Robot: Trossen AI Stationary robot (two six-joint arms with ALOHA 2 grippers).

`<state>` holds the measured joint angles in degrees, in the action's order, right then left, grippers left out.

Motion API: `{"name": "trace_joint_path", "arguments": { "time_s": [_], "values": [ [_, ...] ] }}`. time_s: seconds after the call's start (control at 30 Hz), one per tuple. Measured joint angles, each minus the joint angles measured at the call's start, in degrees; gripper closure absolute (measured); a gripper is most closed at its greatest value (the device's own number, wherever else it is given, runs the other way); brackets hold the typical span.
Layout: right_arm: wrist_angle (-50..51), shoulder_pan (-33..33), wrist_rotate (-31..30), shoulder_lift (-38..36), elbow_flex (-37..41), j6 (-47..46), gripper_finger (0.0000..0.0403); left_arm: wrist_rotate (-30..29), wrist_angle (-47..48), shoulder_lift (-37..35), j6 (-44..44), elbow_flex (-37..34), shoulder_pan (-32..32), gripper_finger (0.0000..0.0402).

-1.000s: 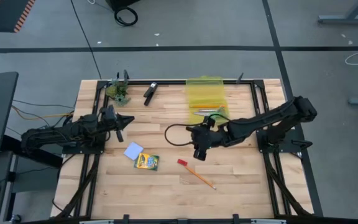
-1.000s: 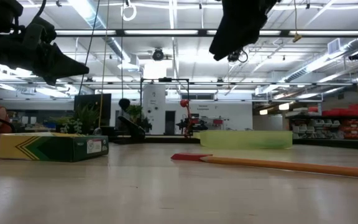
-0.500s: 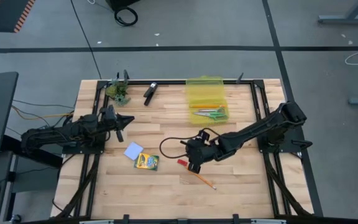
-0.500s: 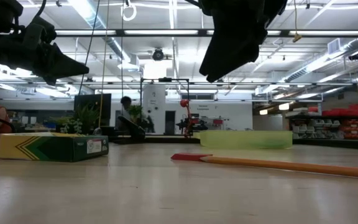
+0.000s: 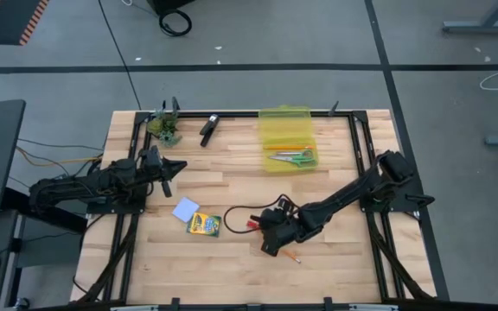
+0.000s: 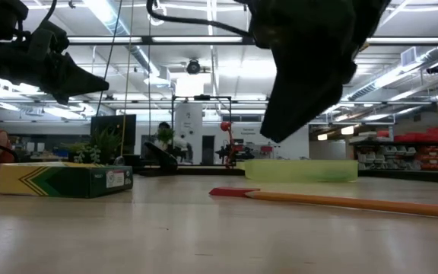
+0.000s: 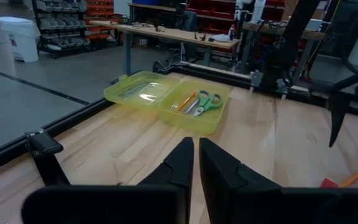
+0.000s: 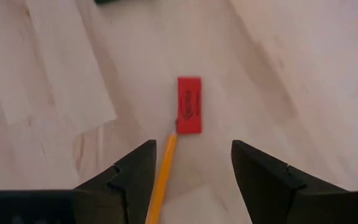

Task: Pack school essentials
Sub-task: Put the yellow pencil into the yellow supply box

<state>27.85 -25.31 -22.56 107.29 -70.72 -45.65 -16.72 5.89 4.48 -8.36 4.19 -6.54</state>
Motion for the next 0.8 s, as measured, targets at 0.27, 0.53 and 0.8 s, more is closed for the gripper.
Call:
{"name": "trace_joint_path", "arguments": {
  "time_s": [0.27,0.53,0.8],
  "values": [
    [-0.02,-2.13,0.4,3.59,-0.02,-4.59,0.0187,-0.01,0.0,0.01,0.0,0.0,0.01,0.0371],
    [1.88,-3.83,-0.24,6.99,-3.36,-6.16,0.0194,0.01,0.0,0.01,0.0,0.0,0.0,0.0369],
    [8.4,-4.1,-1.61,10.03,-8.37,-6.38,0.0216,0.0,0.0,0.01,0.0,0.0,0.01,0.0374]
  ]
}}
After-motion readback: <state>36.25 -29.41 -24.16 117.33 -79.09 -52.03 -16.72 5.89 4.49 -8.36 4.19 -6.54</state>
